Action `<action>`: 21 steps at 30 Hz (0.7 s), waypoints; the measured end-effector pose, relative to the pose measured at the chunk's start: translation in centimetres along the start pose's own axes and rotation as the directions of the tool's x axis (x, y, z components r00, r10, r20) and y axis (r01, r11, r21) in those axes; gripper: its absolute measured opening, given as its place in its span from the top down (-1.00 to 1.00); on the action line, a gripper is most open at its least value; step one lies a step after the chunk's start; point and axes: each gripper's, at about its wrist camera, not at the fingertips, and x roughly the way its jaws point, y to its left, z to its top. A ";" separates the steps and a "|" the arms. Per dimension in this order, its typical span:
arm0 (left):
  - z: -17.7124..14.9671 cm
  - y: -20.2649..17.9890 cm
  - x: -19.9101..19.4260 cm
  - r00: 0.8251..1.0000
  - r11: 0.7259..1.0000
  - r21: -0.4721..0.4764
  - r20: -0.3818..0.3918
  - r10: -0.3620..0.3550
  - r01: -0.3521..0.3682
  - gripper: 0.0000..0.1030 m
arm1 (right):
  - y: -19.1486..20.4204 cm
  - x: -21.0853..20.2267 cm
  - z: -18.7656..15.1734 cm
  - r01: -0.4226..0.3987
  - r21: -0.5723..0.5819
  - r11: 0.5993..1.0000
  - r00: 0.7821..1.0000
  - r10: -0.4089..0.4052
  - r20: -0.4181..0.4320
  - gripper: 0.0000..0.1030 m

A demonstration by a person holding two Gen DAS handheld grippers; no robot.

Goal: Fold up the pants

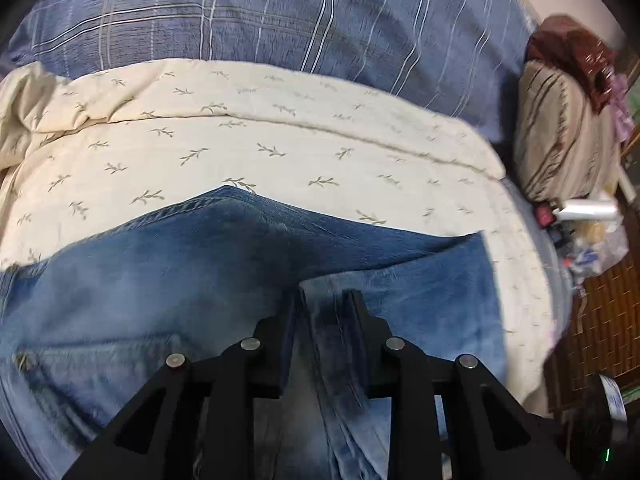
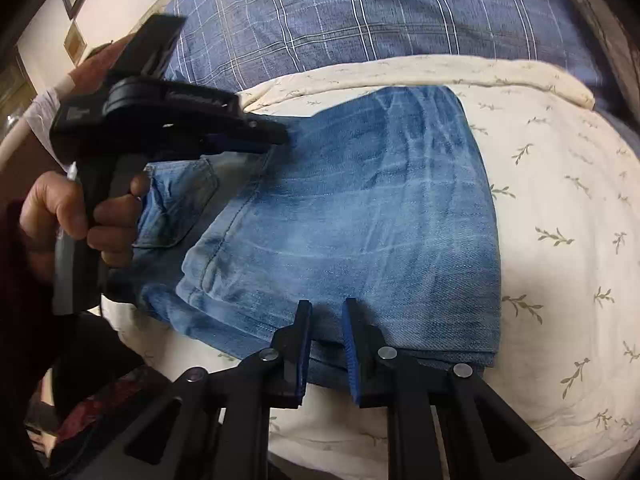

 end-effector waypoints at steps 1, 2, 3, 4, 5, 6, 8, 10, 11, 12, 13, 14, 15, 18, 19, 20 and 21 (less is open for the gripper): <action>-0.5 0.0 -1.1 1.000 1.000 0.002 0.017 -0.011 0.011 0.48 | -0.6 -0.3 0.2 -0.027 0.022 0.999 1.000 0.027 0.000 0.65; -1.3 -0.6 -2.4 0.999 0.999 0.027 0.043 -0.032 0.031 0.47 | -1.1 -0.8 0.5 -0.059 0.047 0.997 0.998 0.058 0.017 0.65; -1.7 -1.1 -3.1 0.997 0.998 0.048 0.058 -0.047 0.044 0.41 | -1.6 -1.5 1.0 -0.064 0.058 0.996 0.997 0.061 0.053 0.65; -2.6 -1.8 -4.0 0.995 0.995 0.078 0.075 -0.062 0.056 0.31 | -2.2 -2.4 1.7 -0.045 0.067 0.997 0.993 0.037 0.113 0.65; -3.4 -2.6 -4.7 0.994 0.993 0.105 0.084 -0.065 0.056 0.27 | -2.9 -3.0 2.5 -0.031 0.081 0.996 0.986 0.018 0.163 0.65; -4.5 -3.3 -5.0 0.994 0.990 0.134 0.083 -0.064 0.053 0.23 | -3.4 -3.4 3.1 -0.031 0.096 0.995 0.981 0.012 0.192 0.65; -6.0 -4.3 -4.6 0.996 0.985 0.166 0.064 -0.061 0.050 0.23 | -4.8 -3.5 5.5 -0.045 0.132 0.990 0.974 0.014 0.228 0.65; -7.1 -4.7 -3.3 0.999 0.982 0.183 0.026 -0.043 0.038 0.23 | -5.3 -2.6 7.3 -0.041 0.140 0.989 0.976 0.009 0.218 0.65; -7.8 -4.8 -2.2 1.000 0.981 0.191 -0.010 -0.017 0.019 0.23 | -5.5 -1.9 8.3 -0.036 0.137 0.990 0.979 0.007 0.203 0.65; -8.1 -4.8 -1.5 0.999 0.981 0.192 -0.032 0.005 0.001 0.23 | -5.7 -1.0 9.2 -0.021 0.130 0.991 0.983 -0.003 0.185 0.65; -8.5 -4.6 -0.4 0.998 0.980 0.195 -0.051 0.038 -0.027 0.23 | -5.6 -0.3 9.9 -0.003 0.129 0.992 0.985 -0.019 0.173 0.65; -8.7 -4.5 -0.2 0.998 0.978 0.205 -0.025 0.055 -0.049 0.23 | -5.8 0.6 10.6 0.012 0.126 0.992 0.987 -0.031 0.156 0.65; -8.7 -4.5 -0.3 0.998 0.977 0.209 -0.018 0.056 -0.051 0.23 | -6.2 1.6 11.2 0.019 0.129 0.992 0.991 -0.036 0.129 0.65; -8.3 -4.2 -0.6 0.999 0.983 0.180 -0.035 0.037 -0.030 0.23 | -7.3 3.8 11.7 0.015 0.156 0.988 0.997 -0.027 0.072 0.64; -8.2 -4.0 -0.9 0.999 0.986 0.165 -0.039 0.026 -0.019 0.23 | -7.6 3.4 11.7 -0.004 0.176 0.984 0.997 -0.010 0.079 0.65; -8.3 -3.7 -1.4 0.999 0.988 0.151 -0.034 0.017 -0.011 0.23 | -7.8 3.0 11.6 -0.015 0.192 0.981 0.997 0.000 0.079 0.65; -8.3 -3.5 -1.8 1.000 0.990 0.144 -0.028 0.012 -0.008 0.23 | -8.0 2.2 11.1 -0.036 0.202 0.979 0.995 0.017 0.096 0.65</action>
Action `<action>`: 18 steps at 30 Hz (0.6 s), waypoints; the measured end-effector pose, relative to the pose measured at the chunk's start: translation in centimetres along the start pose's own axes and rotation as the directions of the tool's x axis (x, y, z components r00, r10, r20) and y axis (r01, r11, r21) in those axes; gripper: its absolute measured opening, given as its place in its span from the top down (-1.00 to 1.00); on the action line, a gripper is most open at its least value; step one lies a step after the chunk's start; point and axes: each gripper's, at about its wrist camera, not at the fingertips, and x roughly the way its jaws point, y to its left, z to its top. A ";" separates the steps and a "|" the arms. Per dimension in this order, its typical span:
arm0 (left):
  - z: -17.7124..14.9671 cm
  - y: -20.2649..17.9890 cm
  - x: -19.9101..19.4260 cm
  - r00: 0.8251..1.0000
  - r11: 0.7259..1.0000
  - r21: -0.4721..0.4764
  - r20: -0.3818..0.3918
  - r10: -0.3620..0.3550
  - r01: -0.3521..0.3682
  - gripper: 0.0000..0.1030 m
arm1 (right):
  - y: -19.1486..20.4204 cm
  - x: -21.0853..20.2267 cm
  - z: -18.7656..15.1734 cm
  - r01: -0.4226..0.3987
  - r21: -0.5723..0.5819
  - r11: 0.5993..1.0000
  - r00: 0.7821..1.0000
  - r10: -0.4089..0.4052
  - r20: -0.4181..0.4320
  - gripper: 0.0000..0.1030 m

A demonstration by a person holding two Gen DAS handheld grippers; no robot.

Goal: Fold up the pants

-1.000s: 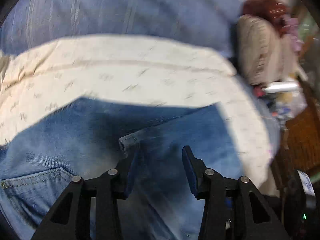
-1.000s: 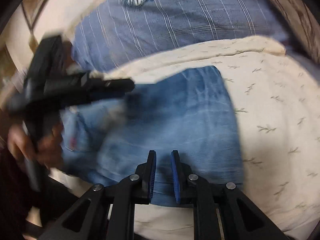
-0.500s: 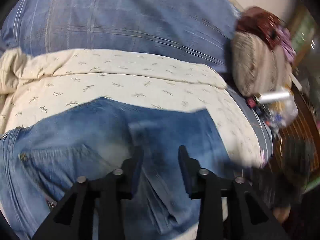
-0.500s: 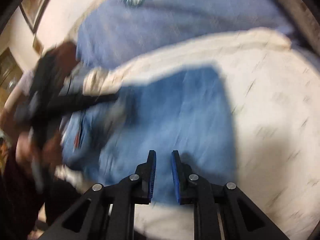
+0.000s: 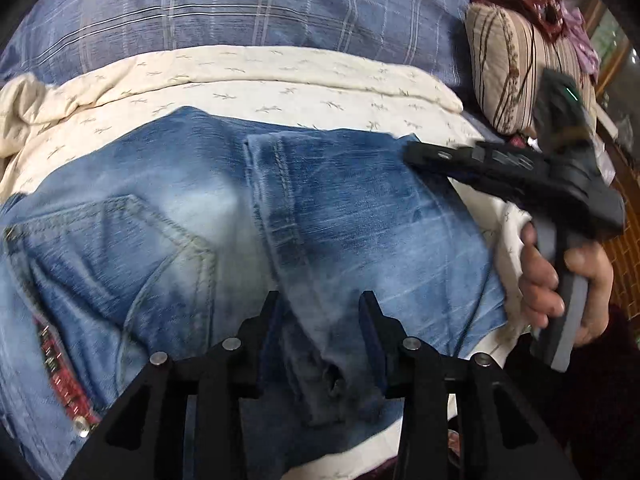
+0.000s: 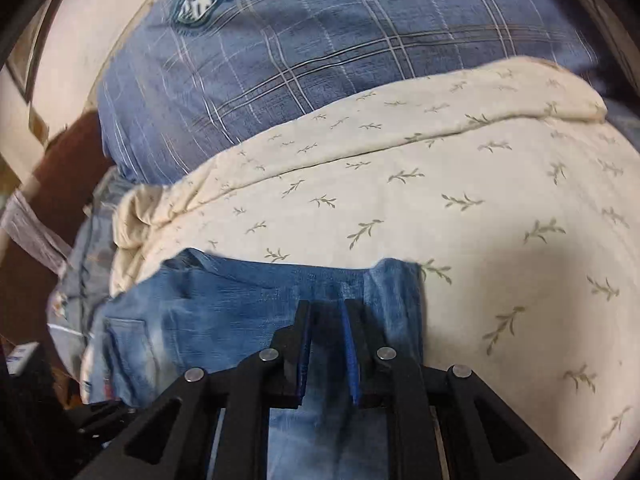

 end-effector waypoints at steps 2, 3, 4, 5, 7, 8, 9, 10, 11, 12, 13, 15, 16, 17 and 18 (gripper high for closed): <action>-0.6 0.5 -1.3 0.999 1.000 -0.013 0.036 -0.020 0.020 0.23 | 0.5 -1.9 -1.0 -0.026 -0.016 1.000 0.999 0.026 0.039 0.65; -1.1 0.2 -1.9 0.998 1.000 -0.009 0.052 -0.028 0.029 0.22 | 0.8 -2.7 -1.7 -0.014 -0.030 0.999 0.999 0.015 0.044 0.64; -1.4 0.0 -2.0 0.998 1.000 0.001 0.059 -0.025 0.025 0.20 | 0.8 -3.6 -2.7 -0.001 -0.039 0.999 0.999 0.003 0.048 0.65; -1.7 -0.3 -1.7 0.999 1.000 0.014 0.053 -0.010 0.009 0.17 | 0.7 -4.0 -3.6 0.002 -0.038 0.999 0.999 -0.001 0.045 0.65; -2.1 -0.2 0.0 0.999 0.999 0.019 -0.002 0.039 -0.039 0.15 | 0.6 -3.5 -5.4 0.030 -0.043 0.999 0.999 -0.030 -0.014 0.65; -2.2 0.0 0.4 0.999 0.999 0.002 -0.007 0.032 -0.032 0.15 | 0.6 -2.6 -6.3 0.069 -0.064 0.996 0.995 -0.074 -0.068 0.63; -2.2 0.1 0.0 1.000 1.000 -0.024 0.009 0.018 -0.017 0.15 | 1.0 -2.5 -6.8 0.094 -0.092 0.991 0.993 -0.100 -0.068 0.63; -2.2 0.1 -0.5 1.000 0.999 -0.036 0.014 0.003 -0.002 0.15 | 1.6 -3.1 -7.1 0.117 -0.125 0.985 0.991 -0.124 -0.047 0.64; -2.3 0.3 -1.3 1.000 0.999 -0.043 0.023 -0.011 0.012 0.15 | 2.1 -3.5 -7.2 0.120 -0.142 0.983 0.991 -0.128 -0.050 0.64; -2.5 0.3 -2.0 0.999 0.999 -0.043 0.035 -0.014 0.016 0.15 | 2.3 -4.1 -7.6 0.090 -0.138 0.986 0.995 -0.096 -0.038 0.64; -2.7 0.3 -3.0 0.998 0.999 -0.034 0.055 -0.003 0.005 0.14 | 2.3 -4.7 -8.0 0.064 -0.134 0.989 0.998 -0.067 -0.020 0.64; -3.4 0.7 -5.4 0.993 0.999 -0.028 0.111 0.029 -0.026 -0.04 | 3.1 -5.8 -8.9 0.022 -0.160 0.987 1.000 -0.021 0.008 0.64; -3.9 1.4 -6.3 0.990 0.998 -0.042 0.137 0.046 -0.041 -0.24 | 3.5 -6.1 -9.3 0.003 -0.175 0.985 1.000 0.000 0.018 0.64; -4.5 2.1 -7.7 0.983 0.996 -0.067 0.172 0.067 -0.057 -0.31 | 4.2 -6.6 -9.7 -0.030 -0.196 0.980 0.999 0.036 0.031 0.64; -5.0 3.0 -9.0 0.974 0.993 -0.097 0.208 0.088 -0.069 -0.35 | 4.9 -6.6 -10.0 -0.049 -0.215 0.975 0.998 0.058 0.034 0.64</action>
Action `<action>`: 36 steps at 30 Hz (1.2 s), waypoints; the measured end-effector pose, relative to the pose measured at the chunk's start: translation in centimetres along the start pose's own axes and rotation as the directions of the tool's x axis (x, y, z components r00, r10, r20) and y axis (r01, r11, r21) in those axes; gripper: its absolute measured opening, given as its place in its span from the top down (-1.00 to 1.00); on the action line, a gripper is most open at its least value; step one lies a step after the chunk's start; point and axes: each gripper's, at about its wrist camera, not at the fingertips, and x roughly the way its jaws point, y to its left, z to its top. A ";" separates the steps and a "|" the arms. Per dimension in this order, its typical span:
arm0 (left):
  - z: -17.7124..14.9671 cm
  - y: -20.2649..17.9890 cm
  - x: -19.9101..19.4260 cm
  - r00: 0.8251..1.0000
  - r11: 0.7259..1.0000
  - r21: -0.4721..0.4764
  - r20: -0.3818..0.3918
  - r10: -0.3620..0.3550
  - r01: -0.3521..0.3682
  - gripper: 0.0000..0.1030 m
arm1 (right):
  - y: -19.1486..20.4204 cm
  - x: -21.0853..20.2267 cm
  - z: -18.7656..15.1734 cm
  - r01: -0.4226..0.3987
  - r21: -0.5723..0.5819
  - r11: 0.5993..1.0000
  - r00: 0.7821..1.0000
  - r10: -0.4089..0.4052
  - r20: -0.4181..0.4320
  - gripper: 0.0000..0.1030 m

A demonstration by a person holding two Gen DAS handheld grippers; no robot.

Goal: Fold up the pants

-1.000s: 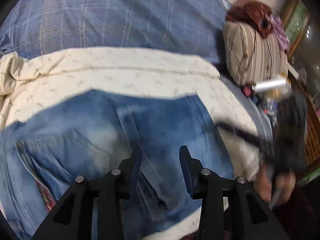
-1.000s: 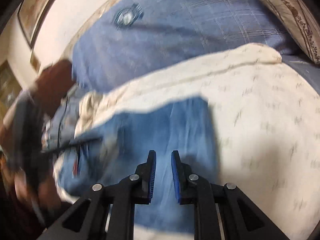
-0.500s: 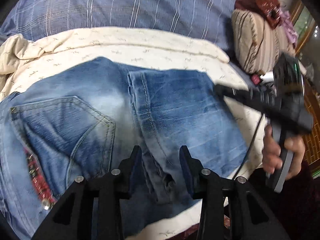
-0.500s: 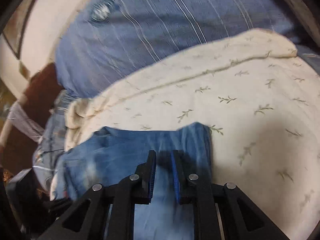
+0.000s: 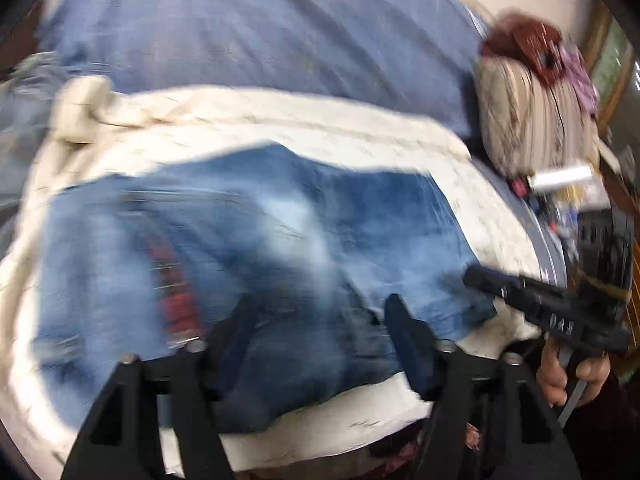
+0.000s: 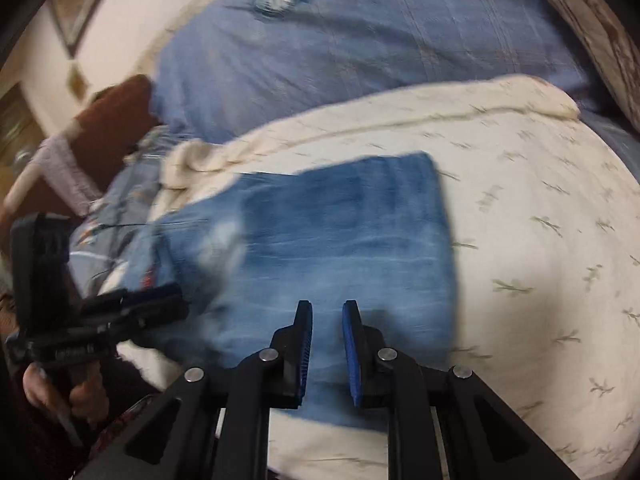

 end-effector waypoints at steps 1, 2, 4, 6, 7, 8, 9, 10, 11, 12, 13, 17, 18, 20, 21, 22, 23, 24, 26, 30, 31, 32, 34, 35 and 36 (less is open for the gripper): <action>0.1 0.9 -0.8 1.000 1.000 -0.022 0.021 0.016 -0.016 -0.35 | 0.8 0.0 -0.1 -0.016 -0.025 1.000 1.000 0.016 0.002 0.64; -0.1 2.1 -1.9 0.999 0.998 -0.049 0.039 0.035 -0.033 -0.36 | 1.6 0.3 -0.2 -0.024 -0.047 0.999 1.000 0.025 0.002 0.64; 0.0 4.4 -3.3 0.995 0.992 -0.109 0.060 0.076 -0.069 -0.36 | 2.9 0.8 -0.3 -0.044 -0.079 0.996 0.999 0.044 -0.004 0.64; 0.0 6.9 -5.0 0.989 0.979 -0.175 0.084 0.120 -0.104 -0.41 | 3.6 1.3 -0.4 -0.072 -0.076 0.995 0.997 0.071 -0.016 0.64; 0.0 7.8 -5.5 0.987 0.973 -0.202 0.088 0.132 -0.112 -0.48 | 3.8 1.6 -0.2 -0.079 -0.074 0.994 0.997 0.078 -0.021 0.64; -0.1 9.0 -6.0 0.986 0.964 -0.238 0.090 0.142 -0.117 -0.49 | 4.1 2.0 -0.2 -0.079 -0.078 0.994 0.997 0.077 -0.026 0.64; -0.3 10.1 -6.4 0.986 0.957 -0.268 0.091 0.143 -0.114 -0.49 | 4.5 2.3 -0.2 -0.076 -0.088 0.993 0.997 0.074 -0.029 0.64; -0.5 11.2 -6.7 0.986 0.946 -0.306 0.090 0.142 -0.109 -0.49 | 4.8 2.6 -0.3 -0.077 -0.092 0.993 0.997 0.074 -0.031 0.64; -0.7 12.3 -6.9 0.986 0.934 -0.342 0.085 0.144 -0.107 -0.49 | 5.1 2.9 -0.3 -0.081 -0.093 0.992 0.996 0.078 -0.037 0.64; -0.8 12.6 -6.8 0.986 0.927 -0.357 0.079 0.148 -0.111 -0.49 | 5.3 3.4 -0.2 -0.084 -0.092 0.992 0.996 0.081 -0.042 0.64; -0.9 13.1 -6.5 0.985 0.918 -0.374 0.062 0.164 -0.130 -0.49 | 5.7 3.8 -0.3 -0.088 -0.095 0.992 0.995 0.083 -0.051 0.64; -1.2 13.5 -4.4 0.980 0.900 -0.392 -0.008 0.201 -0.188 -0.49 | 7.1 5.6 -1.1 -0.079 -0.151 0.985 0.992 0.064 -0.105 0.64; -1.5 13.6 -3.5 0.977 0.895 -0.395 -0.044 0.210 -0.210 -0.49 | 7.2 6.0 -1.3 -0.077 -0.160 0.984 0.991 0.058 -0.118 0.62; -1.9 13.9 -1.7 0.967 0.887 -0.387 -0.119 0.224 -0.253 -0.49 | 7.3 7.5 -1.9 -0.045 -0.184 0.982 0.986 0.014 -0.167 0.36; -2.2 14.1 -0.7 0.959 0.878 -0.389 -0.163 0.232 -0.278 -0.49 | 7.3 7.5 -2.0 -0.043 -0.189 0.981 0.988 0.013 -0.157 0.36; -2.5 14.4 -0.2 0.958 0.869 -0.408 -0.182 0.222 -0.279 -0.49 | 7.4 7.3 -1.9 -0.045 -0.191 0.981 0.988 0.015 -0.154 0.36; -2.8 14.6 -0.1 0.962 0.864 -0.428 -0.180 0.206 -0.265 -0.49 | 7.2 7.1 -1.8 -0.052 -0.181 0.982 0.987 0.023 -0.158 0.36; -3.0 14.8 -0.4 0.970 0.860 -0.452 -0.161 0.184 -0.238 -0.49 | 7.0 7.0 -1.7 -0.058 -0.168 0.984 0.987 0.032 -0.157 0.36; -3.0 14.7 -1.0 0.975 0.865 -0.450 -0.136 0.177 -0.220 -0.49 | 6.5 6.4 -1.4 -0.079 -0.131 0.988 0.987 0.059 -0.149 0.36; -2.4 14.7 -2.6 0.989 0.873 -0.464 -0.061 0.137 -0.150 -0.50 | 6.1 4.5 -0.7 -0.128 -0.105 0.986 0.991 0.122 -0.060 0.36; -2.3 14.9 -2.6 0.991 0.869 -0.476 -0.055 0.121 -0.132 -0.53 | 6.0 4.2 -0.6 -0.133 -0.100 0.986 0.991 0.129 -0.042 0.36; -2.3 15.1 -2.4 0.993 0.865 -0.486 -0.056 0.108 -0.121 -0.55 | 5.9 4.0 -0.6 -0.136 -0.096 0.986 0.991 0.133 -0.032 0.36; -2.2 15.5 -1.5 0.996 0.860 -0.503 -0.067 0.062 -0.088 -0.58 | 5.7 3.8 -0.4 -0.133 -0.087 0.987 0.991 0.132 -0.018 0.36; -2.2 15.7 -0.8 0.996 0.854 -0.514 -0.079 0.044 -0.079 -0.58 | 5.5 3.6 -0.3 -0.130 -0.080 0.988 0.991 0.130 -0.013 0.36; -2.3 15.6 -0.5 0.996 0.848 -0.524 -0.086 0.038 -0.078 -0.58 | 5.4 3.5 -0.3 -0.131 -0.074 0.989 0.991 0.131 -0.011 0.36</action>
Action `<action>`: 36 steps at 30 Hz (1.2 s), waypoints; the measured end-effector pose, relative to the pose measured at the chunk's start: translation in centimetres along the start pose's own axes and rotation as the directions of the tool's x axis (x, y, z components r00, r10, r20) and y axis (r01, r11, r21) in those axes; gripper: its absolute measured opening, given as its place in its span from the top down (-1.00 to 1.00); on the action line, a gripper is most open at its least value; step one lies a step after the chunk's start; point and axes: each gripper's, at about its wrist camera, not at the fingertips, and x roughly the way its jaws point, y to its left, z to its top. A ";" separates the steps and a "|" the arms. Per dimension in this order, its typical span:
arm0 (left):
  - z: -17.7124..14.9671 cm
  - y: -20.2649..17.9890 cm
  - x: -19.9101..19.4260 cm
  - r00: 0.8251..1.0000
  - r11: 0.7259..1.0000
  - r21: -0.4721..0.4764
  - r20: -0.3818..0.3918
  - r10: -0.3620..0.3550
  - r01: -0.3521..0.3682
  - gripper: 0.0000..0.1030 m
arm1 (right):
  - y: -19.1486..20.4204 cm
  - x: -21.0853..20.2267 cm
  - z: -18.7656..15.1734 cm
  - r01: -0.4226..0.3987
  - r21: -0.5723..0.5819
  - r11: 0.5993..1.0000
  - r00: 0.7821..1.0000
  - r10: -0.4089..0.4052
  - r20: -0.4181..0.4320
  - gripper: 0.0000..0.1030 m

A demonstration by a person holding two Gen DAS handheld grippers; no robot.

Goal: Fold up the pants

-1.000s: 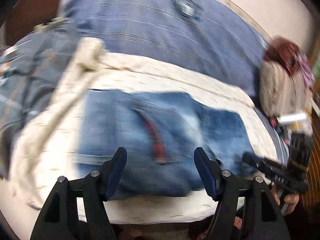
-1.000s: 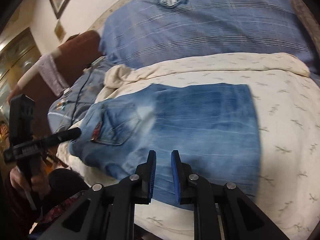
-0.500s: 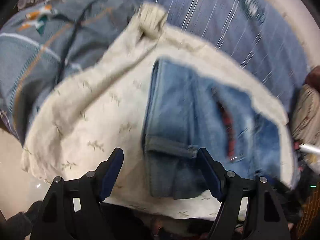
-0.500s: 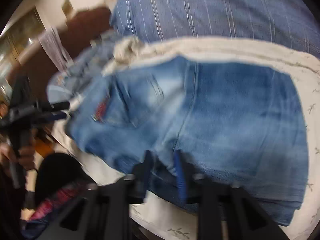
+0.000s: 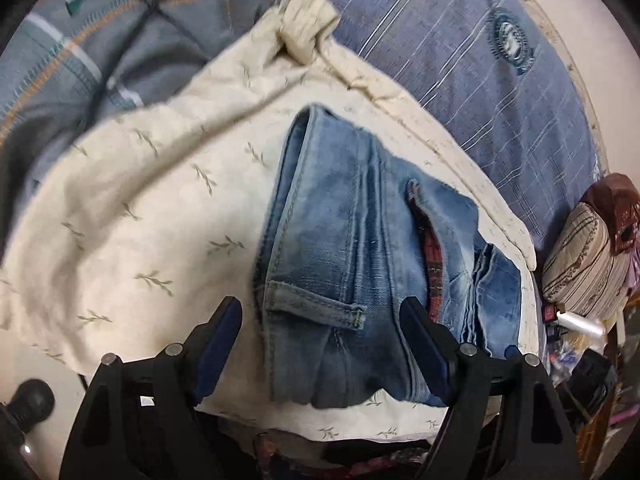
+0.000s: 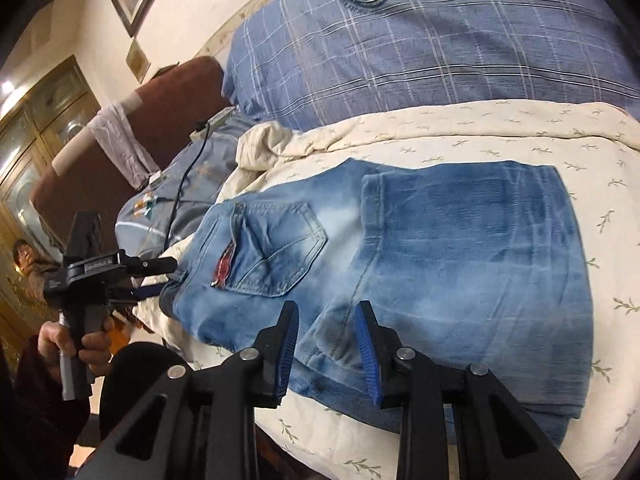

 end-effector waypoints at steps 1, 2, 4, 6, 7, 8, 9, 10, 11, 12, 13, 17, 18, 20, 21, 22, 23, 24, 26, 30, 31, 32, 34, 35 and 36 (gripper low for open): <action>0.0 0.1 0.6 1.000 1.000 -0.017 -0.012 -0.017 0.017 -0.58 | 0.0 -0.1 0.0 0.000 0.003 1.000 1.000 0.000 0.002 0.36; 0.0 0.2 1.4 0.998 0.998 -0.034 -0.031 -0.055 0.054 -0.59 | 0.0 -0.2 0.0 0.005 0.005 1.000 1.000 -0.005 0.004 0.36; 0.0 0.0 2.1 0.998 0.998 -0.046 -0.037 -0.054 0.052 -0.67 | -0.2 -0.3 0.1 0.008 0.006 1.000 1.000 -0.008 0.006 0.36; 0.1 -0.5 2.5 0.998 0.998 -0.024 -0.026 -0.059 0.058 -0.71 | -0.3 -0.4 0.1 0.015 0.006 1.000 1.000 -0.015 0.007 0.36; 0.2 -1.0 2.7 0.998 0.998 -0.001 -0.025 -0.063 0.063 -0.71 | -0.3 -0.4 0.1 0.019 0.005 1.000 1.000 -0.019 0.009 0.36; 0.3 -1.3 2.9 0.997 0.998 0.009 -0.024 -0.066 0.067 -0.70 | -0.3 -0.4 0.1 0.022 0.004 1.000 1.000 -0.022 0.010 0.36; 0.3 -1.4 2.8 0.997 0.997 0.015 -0.020 -0.079 0.079 -0.53 | -0.4 -0.4 0.1 0.026 0.004 1.000 1.000 -0.026 0.012 0.36; 0.3 -1.9 2.8 0.995 0.995 0.034 -0.014 -0.097 0.098 -0.19 | -0.4 -0.5 0.1 0.030 0.005 1.000 0.999 -0.030 0.015 0.36; 0.4 -2.3 3.1 0.996 0.994 0.064 -0.017 -0.087 0.088 -0.07 | -0.5 -0.5 0.1 0.032 0.007 0.999 0.999 -0.032 0.018 0.36; 0.4 -2.5 3.2 0.997 0.993 0.083 -0.020 -0.079 0.080 0.10 | -0.6 -0.5 0.1 0.033 0.012 0.999 0.999 -0.034 0.020 0.36; 0.4 -2.7 3.4 0.997 0.992 0.097 -0.024 -0.079 0.081 0.26 | -0.6 -0.6 0.1 0.035 0.015 0.999 0.999 -0.035 0.022 0.36; 0.4 -2.9 3.4 0.996 0.988 0.129 0.009 -0.091 0.089 0.39 | -0.9 -0.8 0.1 0.048 0.035 0.998 0.998 -0.049 0.040 0.36; 0.3 -3.0 3.3 0.996 0.986 0.142 0.020 -0.089 0.085 0.43 | -1.0 -0.8 0.2 0.052 0.043 0.998 0.998 -0.053 0.042 0.36; 0.2 -3.1 3.1 0.995 0.983 0.162 0.040 -0.088 0.081 0.48 | -1.4 -0.8 0.2 0.064 0.063 0.996 0.997 -0.067 0.044 0.36; 0.1 -3.2 3.0 0.995 0.982 0.172 0.050 -0.089 0.079 0.51 | -1.5 -0.8 0.2 0.072 0.073 0.995 0.996 -0.075 0.045 0.36; 0.1 -3.4 2.8 0.994 0.980 0.181 0.058 -0.089 0.077 0.54 | -1.7 -0.8 0.2 0.077 0.086 0.993 0.996 -0.081 0.045 0.36; 0.2 -3.5 2.5 0.994 0.978 0.193 0.067 -0.090 0.075 0.55 | -2.0 -0.8 0.2 0.078 0.098 0.992 0.995 -0.083 0.045 0.36; 0.2 -3.8 2.2 0.993 0.976 0.204 0.074 -0.090 0.073 0.57 | -2.3 -0.9 0.3 0.078 0.115 0.990 0.995 -0.083 0.047 0.36; 0.1 -4.4 1.7 0.992 0.970 0.232 0.090 -0.088 0.065 0.59 | -2.8 -1.0 0.4 0.076 0.138 0.987 0.995 -0.084 0.051 0.36; -0.3 -6.0 0.8 0.990 0.956 0.290 0.118 -0.077 0.040 0.62 | -3.9 -1.4 0.5 0.077 0.185 0.980 0.994 -0.089 0.061 0.36; -0.4 -6.5 0.6 0.989 0.952 0.304 0.125 -0.077 0.036 0.62 | -4.1 -1.5 0.5 0.077 0.195 0.978 0.994 -0.091 0.062 0.36; -0.5 -6.9 0.3 0.988 0.948 0.315 0.130 -0.078 0.034 0.62 | -4.4 -1.6 0.6 0.076 0.206 0.976 0.994 -0.090 0.062 0.36; -0.7 -8.1 -0.2 0.986 0.936 0.349 0.140 -0.087 0.034 0.63 | -4.7 -1.7 0.7 0.069 0.223 0.972 0.994 -0.085 0.063 0.36; -0.9 -8.7 -0.5 0.985 0.928 0.370 0.144 -0.091 0.032 0.63 | -4.8 -1.8 0.8 0.061 0.232 0.971 0.995 -0.078 0.066 0.36; -1.0 -9.1 -0.7 0.985 0.923 0.384 0.146 -0.094 0.031 0.63 | -4.9 -1.9 0.8 0.050 0.238 0.970 0.995 -0.067 0.067 0.36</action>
